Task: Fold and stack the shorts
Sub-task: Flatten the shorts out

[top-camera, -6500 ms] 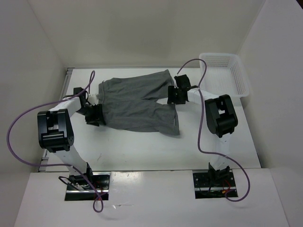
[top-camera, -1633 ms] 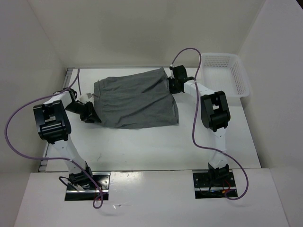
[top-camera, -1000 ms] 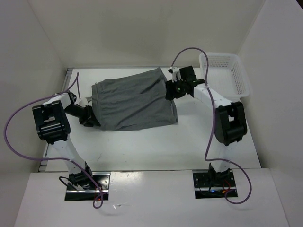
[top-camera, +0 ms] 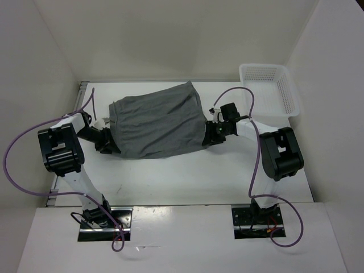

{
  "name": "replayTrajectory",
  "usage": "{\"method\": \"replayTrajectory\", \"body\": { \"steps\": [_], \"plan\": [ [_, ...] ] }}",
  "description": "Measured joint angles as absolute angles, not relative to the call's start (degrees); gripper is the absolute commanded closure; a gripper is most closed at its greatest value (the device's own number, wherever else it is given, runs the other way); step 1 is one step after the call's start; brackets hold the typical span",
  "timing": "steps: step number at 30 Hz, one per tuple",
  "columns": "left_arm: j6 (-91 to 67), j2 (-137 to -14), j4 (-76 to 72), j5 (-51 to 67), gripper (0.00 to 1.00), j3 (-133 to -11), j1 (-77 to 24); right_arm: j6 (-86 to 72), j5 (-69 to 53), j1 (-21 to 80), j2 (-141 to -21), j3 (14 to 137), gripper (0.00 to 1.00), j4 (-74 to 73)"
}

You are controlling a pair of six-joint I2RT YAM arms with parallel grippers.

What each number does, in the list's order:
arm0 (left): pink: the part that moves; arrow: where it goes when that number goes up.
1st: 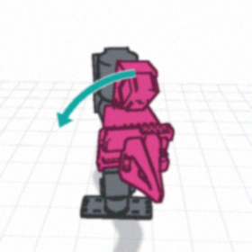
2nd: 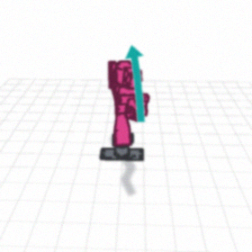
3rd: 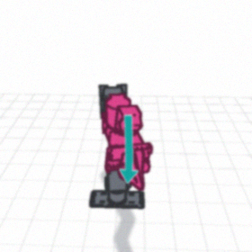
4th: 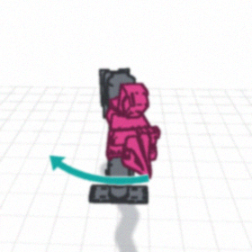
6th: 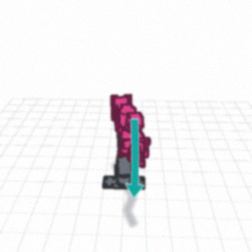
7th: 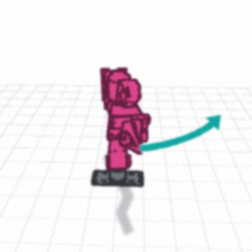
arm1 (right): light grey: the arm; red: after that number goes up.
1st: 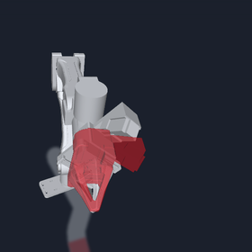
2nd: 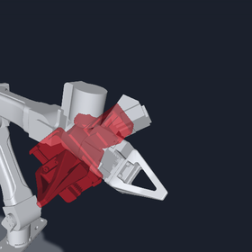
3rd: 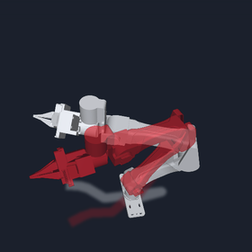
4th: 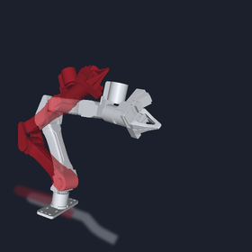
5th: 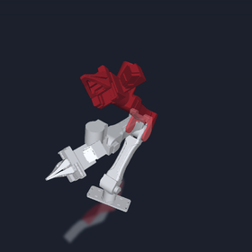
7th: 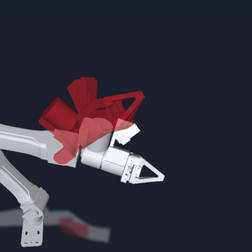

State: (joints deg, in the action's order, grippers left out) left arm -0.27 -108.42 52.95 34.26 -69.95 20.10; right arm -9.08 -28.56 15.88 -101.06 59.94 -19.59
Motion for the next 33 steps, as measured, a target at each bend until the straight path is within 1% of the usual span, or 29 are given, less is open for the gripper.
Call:
{"method": "replayTrajectory", "body": {
  "steps": [1,2,3,4,5,7,10,13,17,19,21,22,24,26,27,28,29,31,32,33],
  "plan": [
    [-0.27,-108.42,52.95,34.26,0.69,-69.93,20.10,-9.34,-29.06,15.97,-101.08,59.94,0.74,-19.14],
    [-0.25,-108.42,52.93,34.26,0.69,-69.84,20.10,-9.65,-29.61,16.01,-101.08,59.94,0.87,-18.57],
    [-0.27,-108.42,52.93,34.20,0.69,-69.73,20.10,-9.67,-29.93,16.10,-101.08,59.94,0.94,-18.06],
    [-0.27,-108.42,52.93,34.04,0.69,-69.63,20.10,-9.74,-30.30,16.14,-101.08,59.94,0.98,-17.74],
    [-0.27,-108.42,52.93,33.76,0.69,-69.58,20.10,-9.37,-30.44,16.14,-101.08,59.94,1.00,-17.69],
    [-0.27,-108.33,52.97,32.99,0.69,-69.47,20.10,-8.23,-30.72,16.14,-101.06,59.94,1.00,-18.22],
    [-0.27,-107.87,53.58,31.14,0.69,-69.45,20.25,-2.42,-32.34,15.51,-100.75,60.07,1.00,-21.98],
    [-0.27,-106.89,55.53,29.15,0.69,-69.80,20.95,5.58,-34.06,14.61,-99.70,60.84,1.00,-30.30],
    [-0.25,-106.78,58.81,26.55,0.69,-72.18,21.74,16.43,-36.77,14.33,-99.79,64.82,1.00,-41.10],
    [-0.25,-106.98,60.16,25.47,0.69,-73.34,21.89,22.02,-37.58,15.64,-100.18,66.74,1.00,-45.93],
    [-0.25,-107.28,60.93,24.43,0.65,-73.76,21.96,26.11,-38.15,18.24,-100.77,67.99,1.00,-49.58],
    [-0.27,-107.50,61.36,23.68,0.65,-73.73,21.96,27.94,-38.39,20.01,-101.03,68.16,0.98,-51.05],
    [-0.25,-107.66,61.45,22.09,0.60,-73.01,21.47,30.13,-38.79,23.51,-101.34,68.20,0.89,-53.47],
    [-0.23,-107.59,61.47,20.80,0.57,-71.26,20.97,31.75,-39.40,26.41,-101.49,68.20,0.49,-55.33],
    [-0.23,-107.59,61.56,20.25,0.54,-70.37,20.67,32.01,-39.79,27.53,-101.49,68.20,0.35,-56.18],
    [-0.25,-107.57,61.69,19.70,0.46,-69.63,20.40,32.49,-39.97,28.25,-101.49,68.18,0.24,-56.97],
    [-0.19,-107.42,61.73,19.25,0.42,-68.97,20.16,32.77,-39.97,28.51,-101.49,68.18,0.11,-57.49],
    [-0.21,-106.69,61.67,18.24,0.32,-68.10,19.70,32.12,-39.90,27.99,-101.49,68.42,0.00,-57.76],
    [-0.08,-106.21,61.58,17.89,0.25,-67.99,19.70,31.55,-39.94,27.33,-101.54,68.93,0.00,-57.74],
    [-0.05,-105.49,61.32,17.61,0.22,-67.99,19.86,30.83,-39.94,26.44,-101.73,69.97,0.00,-57.78]
  ]
}}
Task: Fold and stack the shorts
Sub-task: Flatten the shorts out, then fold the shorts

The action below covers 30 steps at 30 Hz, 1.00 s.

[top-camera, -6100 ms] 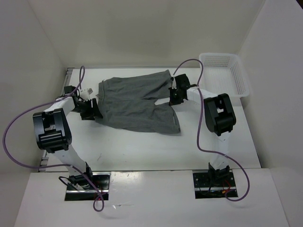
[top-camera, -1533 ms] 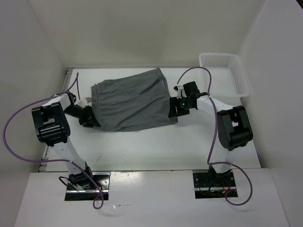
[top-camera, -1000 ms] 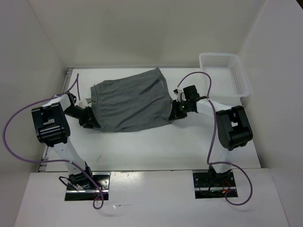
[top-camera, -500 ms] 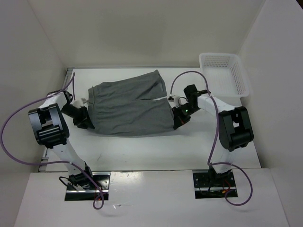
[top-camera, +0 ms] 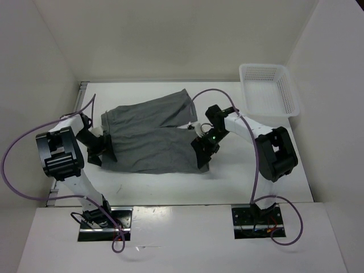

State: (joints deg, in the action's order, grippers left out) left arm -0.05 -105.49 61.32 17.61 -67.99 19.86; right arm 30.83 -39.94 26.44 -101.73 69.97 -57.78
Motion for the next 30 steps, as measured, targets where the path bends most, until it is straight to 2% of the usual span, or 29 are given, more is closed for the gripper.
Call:
{"method": "replayTrajectory", "body": {
  "steps": [6,11,15,22,25,30],
  "plan": [
    [-0.12,-99.55,57.47,20.78,0.01,-74.83,23.97,16.67,-39.94,21.65,-105.71,87.94,0.00,-47.64],
    [-0.21,-97.73,47.40,23.92,0.01,-82.87,24.82,2.33,-35.38,21.61,-115.77,109.12,0.01,-33.82],
    [-0.25,-106.24,40.51,21.41,0.01,-90.70,24.49,-5.91,-25.78,21.67,-129.62,126.52,0.03,-28.25],
    [-0.27,-121.69,36.86,18.15,0.00,-99.02,24.27,-12.43,-9.76,21.65,-150.45,145.29,0.03,-26.79],
    [-0.27,-124.95,37.15,17.47,0.00,-101.95,23.68,-14.24,-3.81,21.58,-161.32,160.62,0.03,-28.62],
    [-0.23,-127.52,36.56,16.71,0.00,-105.32,21.04,-14.46,1.28,21.47,-165.91,165.45,0.05,-28.86]
  ]
}}
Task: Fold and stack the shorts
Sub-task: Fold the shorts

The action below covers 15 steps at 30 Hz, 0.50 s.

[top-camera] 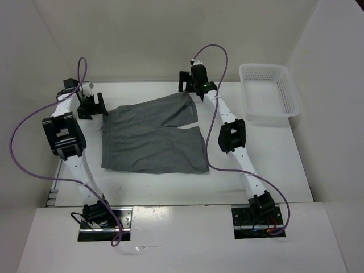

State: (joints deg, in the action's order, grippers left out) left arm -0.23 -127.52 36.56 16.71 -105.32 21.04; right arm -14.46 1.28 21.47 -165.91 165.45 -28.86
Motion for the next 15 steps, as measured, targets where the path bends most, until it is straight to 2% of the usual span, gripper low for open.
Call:
{"method": "replayTrajectory", "body": {
  "steps": [5,11,12,14,15],
  "plan": [
    [-0.23,-129.38,36.01,16.71,0.00,-106.41,19.03,-14.81,-0.32,21.50,-165.99,165.10,0.21,-28.71],
    [-0.30,-129.69,35.94,17.45,0.06,-105.82,18.79,-16.56,-2.55,21.50,-165.99,161.60,0.21,-28.84],
    [-0.32,-129.69,35.99,17.67,0.09,-105.54,18.76,-16.97,-2.57,21.50,-166.06,161.18,0.23,-28.95],
    [-0.36,-129.78,36.05,17.89,0.24,-105.12,18.65,-17.54,-2.55,21.50,-166.17,160.81,0.28,-28.80],
    [-0.36,-129.84,36.07,18.13,0.30,-105.12,18.50,-17.82,-2.52,21.50,-166.17,160.81,0.34,-28.93]
  ]
}}
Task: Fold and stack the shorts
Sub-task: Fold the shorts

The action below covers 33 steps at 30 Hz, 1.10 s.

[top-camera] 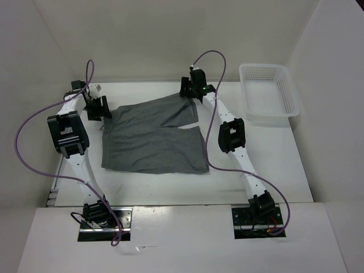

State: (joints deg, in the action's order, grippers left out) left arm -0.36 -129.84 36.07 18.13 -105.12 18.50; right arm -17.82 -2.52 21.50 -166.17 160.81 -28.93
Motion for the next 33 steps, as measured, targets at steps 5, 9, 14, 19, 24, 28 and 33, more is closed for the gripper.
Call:
{"method": "replayTrajectory", "body": {
  "steps": [5,9,14,19,24,28,33],
  "plan": [
    [-0.43,-130.43,36.60,19.46,0.68,-105.12,16.88,-18.04,-2.96,21.50,-166.21,160.79,0.98,-29.21],
    [-0.19,-130.47,36.86,20.45,0.97,-105.12,15.57,-18.22,-3.44,21.50,-166.21,160.81,1.00,-29.30],
    [-0.27,-130.41,36.86,20.18,1.00,-105.16,14.87,-15.14,-2.92,21.50,-166.21,161.62,1.00,-29.89],
    [-0.27,-127.81,36.84,16.40,1.00,-104.99,14.11,-10.74,-4.36,21.47,-166.08,165.80,1.00,-33.28],
    [-0.30,-118.02,34.70,8.84,1.00,-102.17,10.87,-5.13,-9.45,21.47,-163.37,174.58,1.00,-42.02],
    [-0.23,-107.53,32.58,5.50,1.00,-97.41,6.96,0.43,-13.52,21.47,-156.97,176.72,1.00,-50.76],
    [-0.25,-99.94,32.01,5.34,1.00,-93.38,5.89,5.91,-17.12,21.69,-150.23,177.95,1.00,-61.67]
  ]
}}
